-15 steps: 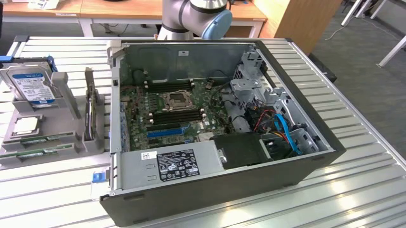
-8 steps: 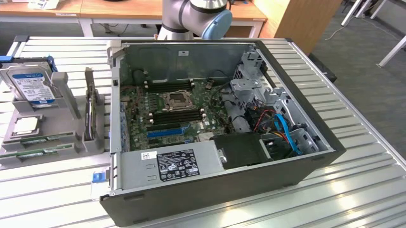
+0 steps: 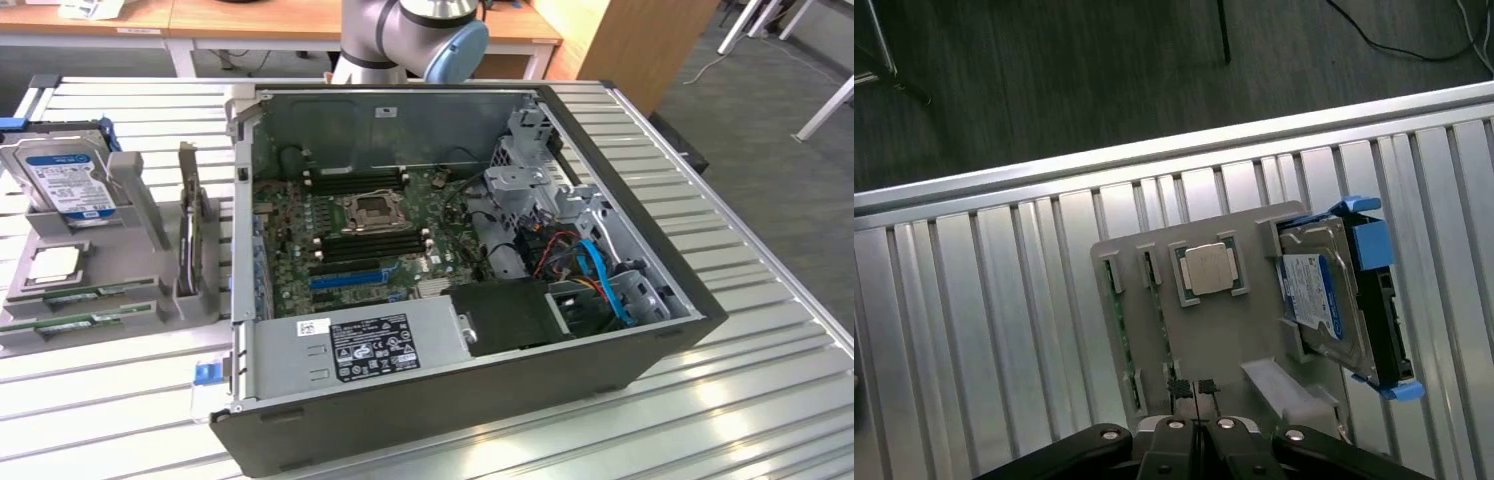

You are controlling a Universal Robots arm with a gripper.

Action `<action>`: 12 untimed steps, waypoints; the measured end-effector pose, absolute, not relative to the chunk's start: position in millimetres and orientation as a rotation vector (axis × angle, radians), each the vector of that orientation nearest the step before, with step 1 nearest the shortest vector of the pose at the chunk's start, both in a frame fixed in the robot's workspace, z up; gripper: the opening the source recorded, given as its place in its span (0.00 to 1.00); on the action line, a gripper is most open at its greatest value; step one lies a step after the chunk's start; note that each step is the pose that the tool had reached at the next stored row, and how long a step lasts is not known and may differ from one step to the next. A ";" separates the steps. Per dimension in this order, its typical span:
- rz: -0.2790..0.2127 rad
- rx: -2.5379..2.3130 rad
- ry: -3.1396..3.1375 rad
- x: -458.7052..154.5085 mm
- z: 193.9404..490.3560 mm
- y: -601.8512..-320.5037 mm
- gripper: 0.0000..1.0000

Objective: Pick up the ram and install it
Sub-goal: 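Pick up the ram and move it above insertion slot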

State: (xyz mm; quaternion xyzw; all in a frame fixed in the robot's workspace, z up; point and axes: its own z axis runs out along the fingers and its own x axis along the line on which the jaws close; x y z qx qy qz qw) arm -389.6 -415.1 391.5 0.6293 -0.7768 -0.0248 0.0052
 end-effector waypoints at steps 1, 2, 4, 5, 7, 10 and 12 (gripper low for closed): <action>-0.078 1.971 -2.432 -389.6 391.5 -415.1 0.10; -0.078 1.970 -2.432 -389.6 391.5 -415.1 0.10; -0.078 1.971 -2.432 -389.6 391.5 -415.1 0.10; -0.078 1.973 -2.430 -389.6 391.5 -415.1 0.10; -0.078 1.983 -2.422 -389.6 391.4 -415.1 0.10; -0.078 2.008 -2.401 -389.6 391.5 -415.1 0.10; -0.077 2.029 -2.382 -389.6 391.4 -415.1 0.10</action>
